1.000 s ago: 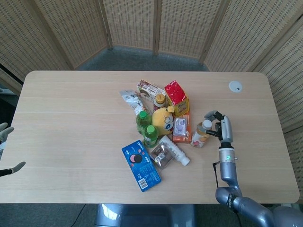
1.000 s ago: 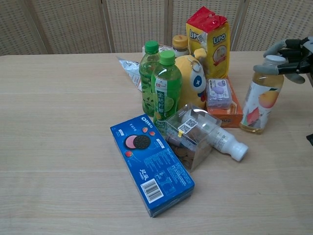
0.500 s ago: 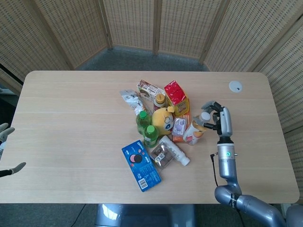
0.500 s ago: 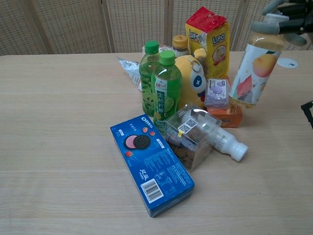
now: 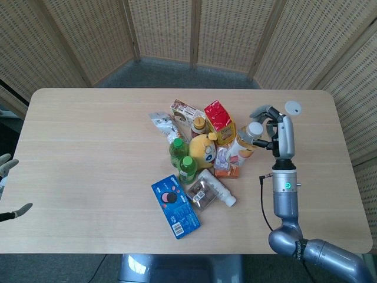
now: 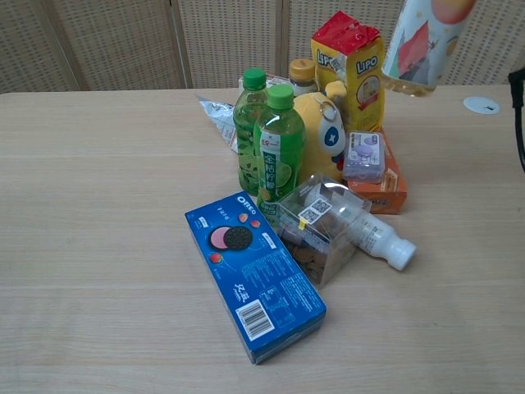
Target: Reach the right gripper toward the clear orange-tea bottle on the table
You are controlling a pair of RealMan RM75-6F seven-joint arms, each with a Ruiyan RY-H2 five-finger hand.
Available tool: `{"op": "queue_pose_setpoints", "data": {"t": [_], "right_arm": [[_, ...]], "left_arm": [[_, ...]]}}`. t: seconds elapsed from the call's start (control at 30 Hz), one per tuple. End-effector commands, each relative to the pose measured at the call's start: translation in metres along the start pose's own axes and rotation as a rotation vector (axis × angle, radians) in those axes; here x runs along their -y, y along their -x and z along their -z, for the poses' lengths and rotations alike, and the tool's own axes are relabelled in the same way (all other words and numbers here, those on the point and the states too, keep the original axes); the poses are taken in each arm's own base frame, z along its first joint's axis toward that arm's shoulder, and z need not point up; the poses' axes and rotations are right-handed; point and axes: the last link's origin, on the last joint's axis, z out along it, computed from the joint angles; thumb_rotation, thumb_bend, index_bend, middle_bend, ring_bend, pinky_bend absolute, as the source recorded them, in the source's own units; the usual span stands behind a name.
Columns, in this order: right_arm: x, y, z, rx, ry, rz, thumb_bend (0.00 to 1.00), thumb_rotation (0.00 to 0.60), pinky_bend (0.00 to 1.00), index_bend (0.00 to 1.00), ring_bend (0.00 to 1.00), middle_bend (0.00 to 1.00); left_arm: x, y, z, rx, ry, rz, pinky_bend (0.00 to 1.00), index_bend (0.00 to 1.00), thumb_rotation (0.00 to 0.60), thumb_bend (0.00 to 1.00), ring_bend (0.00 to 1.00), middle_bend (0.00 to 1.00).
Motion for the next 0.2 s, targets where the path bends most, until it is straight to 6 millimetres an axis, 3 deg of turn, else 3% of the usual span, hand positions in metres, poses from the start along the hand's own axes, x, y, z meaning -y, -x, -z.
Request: {"op": "queue_pose_setpoints", "data": {"t": [0.03, 0.2], "right_arm": [[0.0090, -0.0029, -0.0042, -0.008, -0.016, 0.007, 0.06, 0.600, 1.00, 0.53, 0.72, 0.89], [0.0156, -0.0045, -0.0052, -0.011, -0.023, 0.009, 0.06, 0.600, 1.00, 0.53, 0.72, 0.89]], "left_arm": [[-0.0001, 0.0002, 0.0002, 0.001, 0.000, 0.000, 0.00, 0.15, 0.600, 0.00, 0.00, 0.00], [-0.0005, -0.0004, 0.0009, -0.001, 0.002, 0.000, 0.00, 0.15, 0.600, 0.00, 0.00, 0.00]]}}
